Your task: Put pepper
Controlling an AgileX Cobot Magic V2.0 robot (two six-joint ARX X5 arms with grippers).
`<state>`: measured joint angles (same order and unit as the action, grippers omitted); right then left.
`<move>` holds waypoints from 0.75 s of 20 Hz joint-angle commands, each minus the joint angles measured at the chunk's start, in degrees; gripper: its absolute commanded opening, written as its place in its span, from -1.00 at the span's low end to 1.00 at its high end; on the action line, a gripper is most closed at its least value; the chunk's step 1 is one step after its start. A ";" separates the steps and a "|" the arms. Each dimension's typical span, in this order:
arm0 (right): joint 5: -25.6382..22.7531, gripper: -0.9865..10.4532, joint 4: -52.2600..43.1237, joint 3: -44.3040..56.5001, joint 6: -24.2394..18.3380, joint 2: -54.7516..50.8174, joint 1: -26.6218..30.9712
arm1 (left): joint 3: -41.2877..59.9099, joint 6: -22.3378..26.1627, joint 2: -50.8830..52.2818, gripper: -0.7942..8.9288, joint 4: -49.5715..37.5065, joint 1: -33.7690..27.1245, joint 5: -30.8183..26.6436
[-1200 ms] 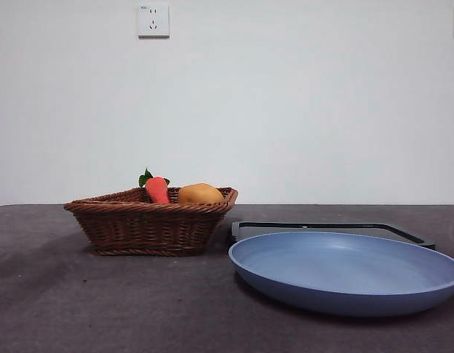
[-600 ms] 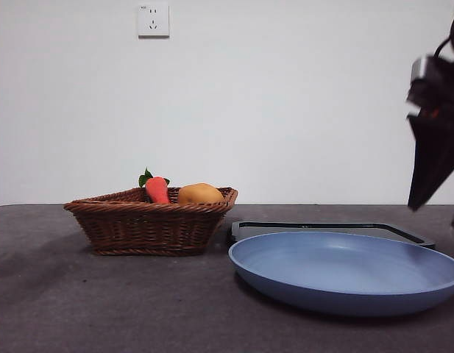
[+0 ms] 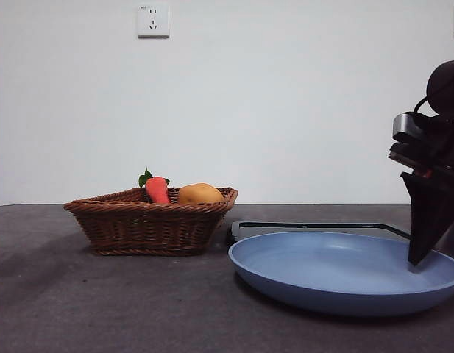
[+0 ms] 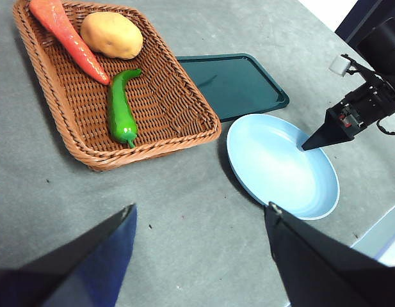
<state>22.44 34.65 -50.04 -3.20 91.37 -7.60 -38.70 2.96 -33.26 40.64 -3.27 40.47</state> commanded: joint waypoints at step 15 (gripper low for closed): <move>0.04 -0.82 6.03 -0.92 3.65 -20.35 2.84 | -9.25 -1.64 -18.38 -0.12 -6.84 12.79 -14.12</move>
<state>22.24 41.17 -50.04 -0.40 70.57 -4.71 -47.18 1.45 -50.85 34.44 9.21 26.81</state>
